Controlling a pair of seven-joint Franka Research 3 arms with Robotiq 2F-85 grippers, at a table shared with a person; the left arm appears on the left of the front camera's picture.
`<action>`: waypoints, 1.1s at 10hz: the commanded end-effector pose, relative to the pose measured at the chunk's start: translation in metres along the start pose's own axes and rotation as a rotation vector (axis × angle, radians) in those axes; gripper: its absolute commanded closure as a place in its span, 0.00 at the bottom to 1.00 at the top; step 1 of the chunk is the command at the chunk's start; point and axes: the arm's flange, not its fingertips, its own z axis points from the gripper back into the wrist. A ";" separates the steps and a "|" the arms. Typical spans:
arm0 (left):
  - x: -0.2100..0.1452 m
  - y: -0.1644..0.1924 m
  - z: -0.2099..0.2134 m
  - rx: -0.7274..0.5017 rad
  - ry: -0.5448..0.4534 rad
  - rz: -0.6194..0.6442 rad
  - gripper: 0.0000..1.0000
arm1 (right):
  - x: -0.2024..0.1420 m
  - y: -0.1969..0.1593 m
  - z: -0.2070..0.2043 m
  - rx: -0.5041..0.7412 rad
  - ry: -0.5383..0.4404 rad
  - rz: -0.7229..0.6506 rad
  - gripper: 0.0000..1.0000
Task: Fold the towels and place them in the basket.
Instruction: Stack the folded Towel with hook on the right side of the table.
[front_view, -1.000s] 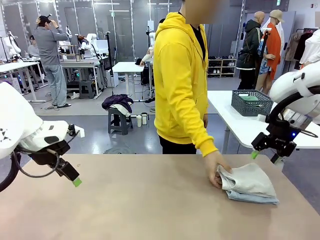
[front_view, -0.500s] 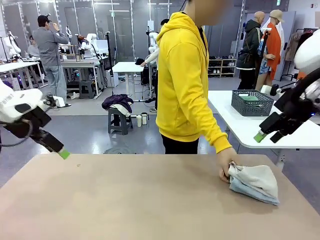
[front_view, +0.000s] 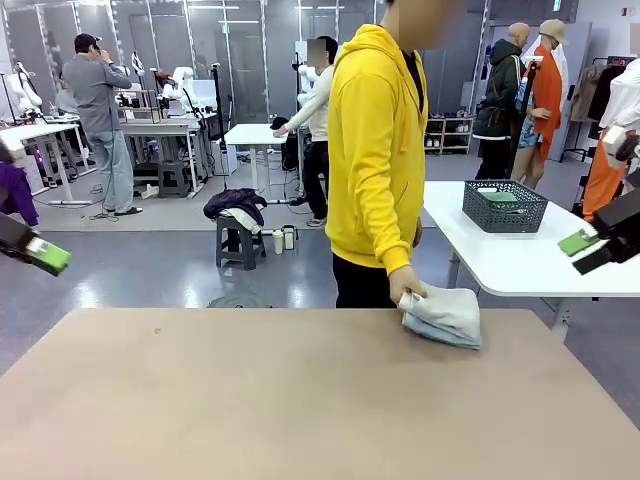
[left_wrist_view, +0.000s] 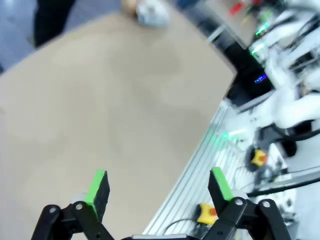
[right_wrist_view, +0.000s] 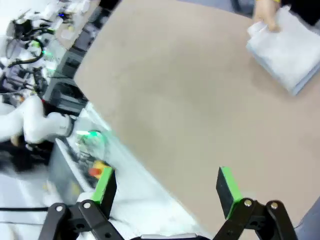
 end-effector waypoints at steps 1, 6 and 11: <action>-0.037 0.047 0.067 -0.177 -0.136 0.166 0.00 | -0.021 -0.056 0.046 0.192 -0.076 -0.231 0.00; -0.099 0.105 0.081 -0.328 -0.249 0.400 0.00 | -0.033 -0.112 0.040 0.311 -0.103 -0.382 0.00; -0.111 0.119 0.067 -0.340 -0.252 0.439 0.00 | -0.037 -0.122 0.027 0.309 -0.095 -0.368 0.00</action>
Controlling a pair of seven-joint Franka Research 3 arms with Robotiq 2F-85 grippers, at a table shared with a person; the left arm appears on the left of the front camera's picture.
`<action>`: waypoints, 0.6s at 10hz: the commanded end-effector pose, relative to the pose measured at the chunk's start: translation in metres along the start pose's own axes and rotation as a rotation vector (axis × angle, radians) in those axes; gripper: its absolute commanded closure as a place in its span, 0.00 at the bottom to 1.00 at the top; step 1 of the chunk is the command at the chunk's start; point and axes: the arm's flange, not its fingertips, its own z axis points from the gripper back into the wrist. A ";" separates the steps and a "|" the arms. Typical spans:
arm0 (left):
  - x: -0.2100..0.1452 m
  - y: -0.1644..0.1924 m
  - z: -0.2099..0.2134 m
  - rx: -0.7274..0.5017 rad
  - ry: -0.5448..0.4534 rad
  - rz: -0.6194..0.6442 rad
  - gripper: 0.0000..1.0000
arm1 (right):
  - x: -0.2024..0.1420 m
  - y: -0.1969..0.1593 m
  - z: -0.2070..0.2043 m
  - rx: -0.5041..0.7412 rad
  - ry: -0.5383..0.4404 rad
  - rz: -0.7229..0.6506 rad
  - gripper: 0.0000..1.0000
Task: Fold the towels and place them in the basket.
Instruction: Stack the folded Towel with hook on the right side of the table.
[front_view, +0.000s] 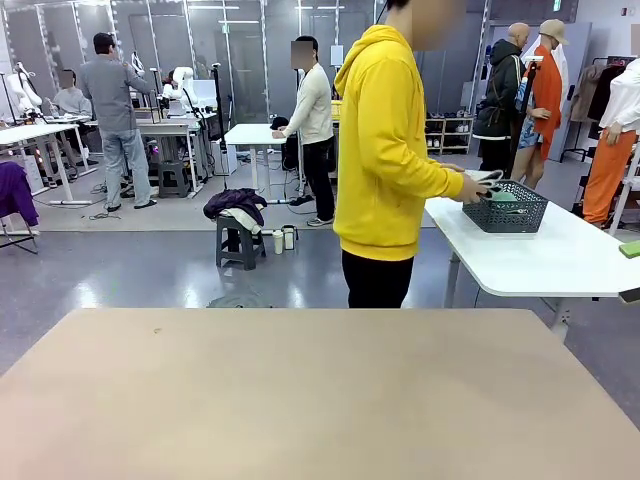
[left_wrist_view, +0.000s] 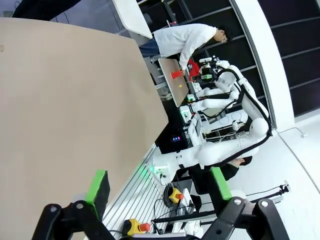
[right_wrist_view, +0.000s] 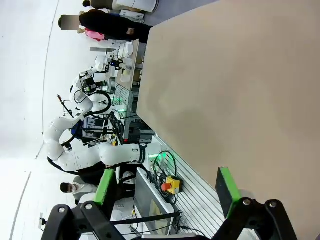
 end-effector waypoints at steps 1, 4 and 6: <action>-0.001 0.000 0.003 -0.014 -0.006 -0.006 0.00 | -0.001 0.000 0.000 0.004 0.000 0.006 0.00; -0.001 0.000 0.003 -0.014 -0.006 -0.006 0.00 | -0.001 0.000 0.000 0.004 0.000 0.006 0.00; -0.001 0.000 0.003 -0.014 -0.006 -0.006 0.00 | -0.001 0.000 0.000 0.004 0.000 0.006 0.00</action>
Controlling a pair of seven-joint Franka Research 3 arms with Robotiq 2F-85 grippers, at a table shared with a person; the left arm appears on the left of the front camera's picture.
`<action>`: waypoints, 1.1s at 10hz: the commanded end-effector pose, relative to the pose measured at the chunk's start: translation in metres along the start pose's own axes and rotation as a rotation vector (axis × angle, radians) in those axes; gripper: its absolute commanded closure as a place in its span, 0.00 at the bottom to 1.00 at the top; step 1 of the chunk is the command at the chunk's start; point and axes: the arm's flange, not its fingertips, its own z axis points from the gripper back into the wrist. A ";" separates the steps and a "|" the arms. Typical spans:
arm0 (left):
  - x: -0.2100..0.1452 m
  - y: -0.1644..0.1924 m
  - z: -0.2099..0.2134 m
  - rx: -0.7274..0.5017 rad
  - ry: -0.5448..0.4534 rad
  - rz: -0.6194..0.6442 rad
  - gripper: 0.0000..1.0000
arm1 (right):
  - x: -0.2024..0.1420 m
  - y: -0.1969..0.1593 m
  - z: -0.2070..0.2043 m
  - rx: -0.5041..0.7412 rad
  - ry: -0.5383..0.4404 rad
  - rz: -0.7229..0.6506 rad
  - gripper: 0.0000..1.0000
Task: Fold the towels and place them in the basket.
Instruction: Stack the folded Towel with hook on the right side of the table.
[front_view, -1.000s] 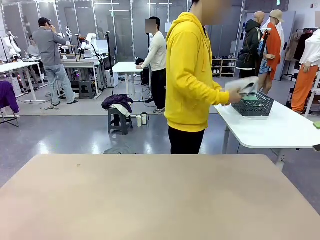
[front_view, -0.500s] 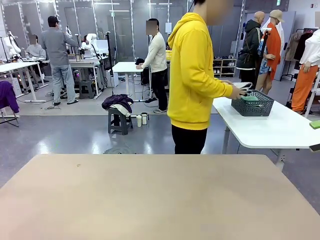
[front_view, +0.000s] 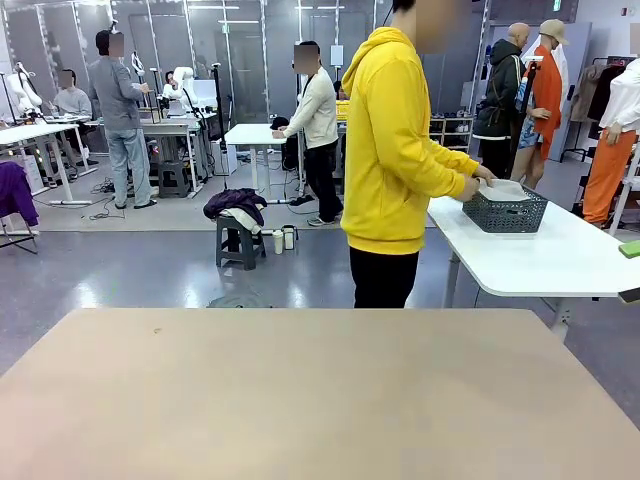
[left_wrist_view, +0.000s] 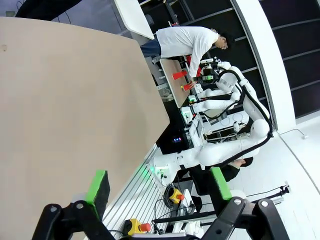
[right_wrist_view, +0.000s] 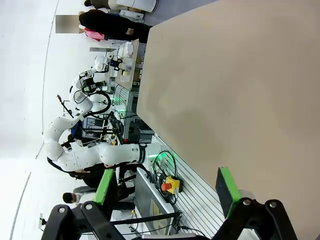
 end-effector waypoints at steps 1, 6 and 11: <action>0.000 0.000 0.000 -0.021 -0.002 -0.008 0.00 | -0.001 0.000 0.000 0.005 0.000 0.006 0.00; 0.000 0.000 0.000 -0.021 -0.002 -0.008 0.00 | -0.001 0.000 0.000 0.005 0.000 0.006 0.00; 0.000 0.000 0.000 -0.021 -0.002 -0.008 0.00 | -0.001 0.000 0.000 0.005 0.000 0.006 0.00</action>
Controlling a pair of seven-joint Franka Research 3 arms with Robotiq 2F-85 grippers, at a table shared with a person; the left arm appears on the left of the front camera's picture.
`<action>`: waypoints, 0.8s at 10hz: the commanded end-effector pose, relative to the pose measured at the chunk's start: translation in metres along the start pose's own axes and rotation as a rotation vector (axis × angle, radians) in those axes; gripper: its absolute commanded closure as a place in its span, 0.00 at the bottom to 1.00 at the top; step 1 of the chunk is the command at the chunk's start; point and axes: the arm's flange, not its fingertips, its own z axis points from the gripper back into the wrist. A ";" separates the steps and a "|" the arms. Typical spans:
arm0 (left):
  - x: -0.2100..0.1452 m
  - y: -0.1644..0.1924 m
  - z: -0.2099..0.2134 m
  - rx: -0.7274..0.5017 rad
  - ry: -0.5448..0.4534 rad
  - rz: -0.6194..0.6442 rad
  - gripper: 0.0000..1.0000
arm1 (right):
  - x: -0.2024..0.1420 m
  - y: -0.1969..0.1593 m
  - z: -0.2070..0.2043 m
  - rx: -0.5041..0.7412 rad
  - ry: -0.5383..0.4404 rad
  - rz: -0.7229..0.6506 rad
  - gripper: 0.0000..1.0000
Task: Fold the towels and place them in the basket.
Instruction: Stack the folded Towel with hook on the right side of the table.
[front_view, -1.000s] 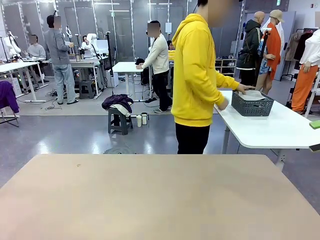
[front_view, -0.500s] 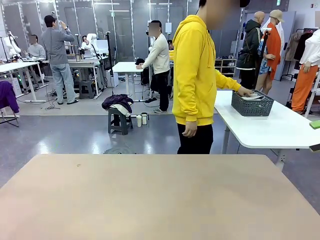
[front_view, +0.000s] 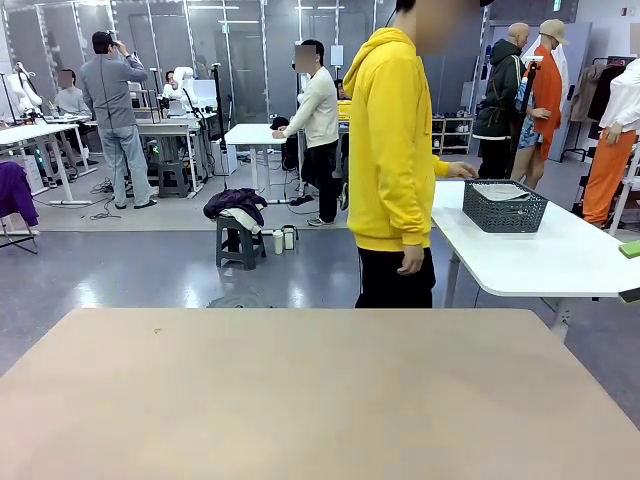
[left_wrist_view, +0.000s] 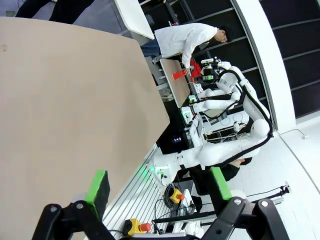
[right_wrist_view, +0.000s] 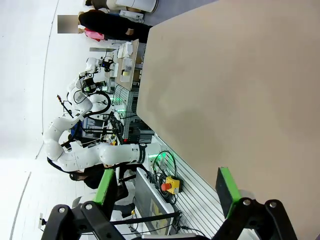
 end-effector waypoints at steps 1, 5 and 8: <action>0.000 0.000 0.000 -0.022 -0.002 -0.009 0.00 | -0.001 0.000 0.000 0.006 0.000 0.007 0.00; 0.000 0.000 0.000 -0.022 -0.002 -0.009 0.00 | -0.001 0.000 0.000 0.006 0.000 0.007 0.00; 0.000 0.000 0.000 -0.022 -0.002 -0.009 0.00 | -0.001 0.000 0.000 0.006 0.000 0.007 0.00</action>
